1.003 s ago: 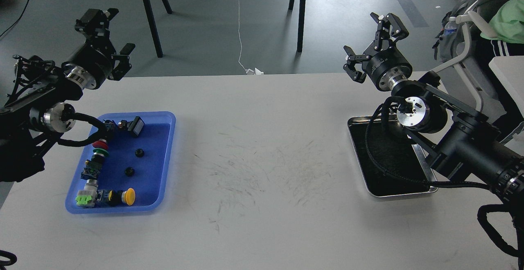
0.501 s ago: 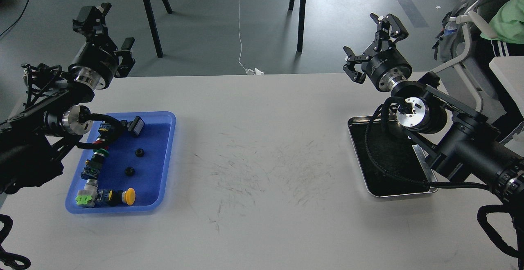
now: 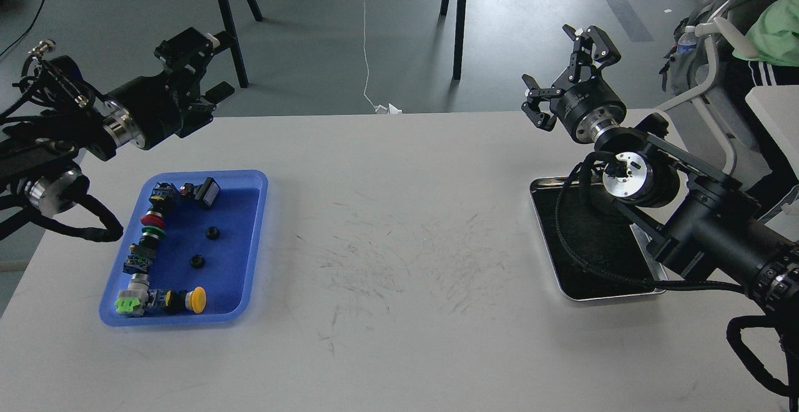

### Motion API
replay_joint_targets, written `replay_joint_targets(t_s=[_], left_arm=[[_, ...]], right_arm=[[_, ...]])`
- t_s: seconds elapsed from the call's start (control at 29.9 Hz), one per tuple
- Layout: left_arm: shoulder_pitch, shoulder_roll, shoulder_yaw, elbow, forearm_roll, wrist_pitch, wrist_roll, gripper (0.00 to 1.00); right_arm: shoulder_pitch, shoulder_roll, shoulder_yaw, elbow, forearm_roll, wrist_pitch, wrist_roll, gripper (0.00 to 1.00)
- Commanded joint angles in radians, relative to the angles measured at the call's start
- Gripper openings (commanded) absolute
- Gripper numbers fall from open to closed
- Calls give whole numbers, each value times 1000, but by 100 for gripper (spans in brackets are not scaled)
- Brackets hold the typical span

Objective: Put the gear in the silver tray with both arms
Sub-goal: 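Move the left gripper over the blue tray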

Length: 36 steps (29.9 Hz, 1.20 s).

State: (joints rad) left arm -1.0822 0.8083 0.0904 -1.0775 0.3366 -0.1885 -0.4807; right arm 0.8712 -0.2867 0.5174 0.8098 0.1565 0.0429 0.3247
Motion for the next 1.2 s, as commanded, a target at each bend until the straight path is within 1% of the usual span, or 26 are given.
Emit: replay_joint_targets(t_s=[0.0, 0.13, 0.17, 0.33, 0.5, 0.6, 0.8, 0.9, 1.0, 1.17], left_arm=[[-13, 44, 54, -51, 56, 56, 2, 99], [-15, 51, 98, -74, 128, 174, -1, 99], [-15, 52, 100, -75, 153, 187, -1, 99], [-13, 52, 109, -76, 179, 187, -8, 99], [-21, 54, 186, -76, 196, 198, -8, 99], [-22, 60, 190, -76, 324, 219, -8, 99], [-24, 104, 190, -82, 542, 219, -8, 99], [-24, 140, 190, -117, 614, 219, -8, 99], [-12, 152, 187, -117, 761, 224, -8, 98], [2, 152, 192, -131, 838, 256, -8, 98]], right_arm=[[-4, 0, 0, 0, 0, -2, 1, 98], [-4, 3, 1, 3, 0, -5, 1, 98], [-4, 3, 1, 3, 0, -5, 1, 98], [-6, 3, 1, 5, 0, -5, 1, 98], [-6, 3, 1, 5, 0, -5, 1, 98], [-6, 1, 1, 5, 0, -5, 1, 98], [-12, 3, 3, 6, -2, -5, 2, 98], [-12, 3, 1, 8, -2, -5, 4, 98], [-12, 3, 3, 8, -2, -5, 4, 98], [-12, 4, 6, 8, -2, -5, 5, 98]])
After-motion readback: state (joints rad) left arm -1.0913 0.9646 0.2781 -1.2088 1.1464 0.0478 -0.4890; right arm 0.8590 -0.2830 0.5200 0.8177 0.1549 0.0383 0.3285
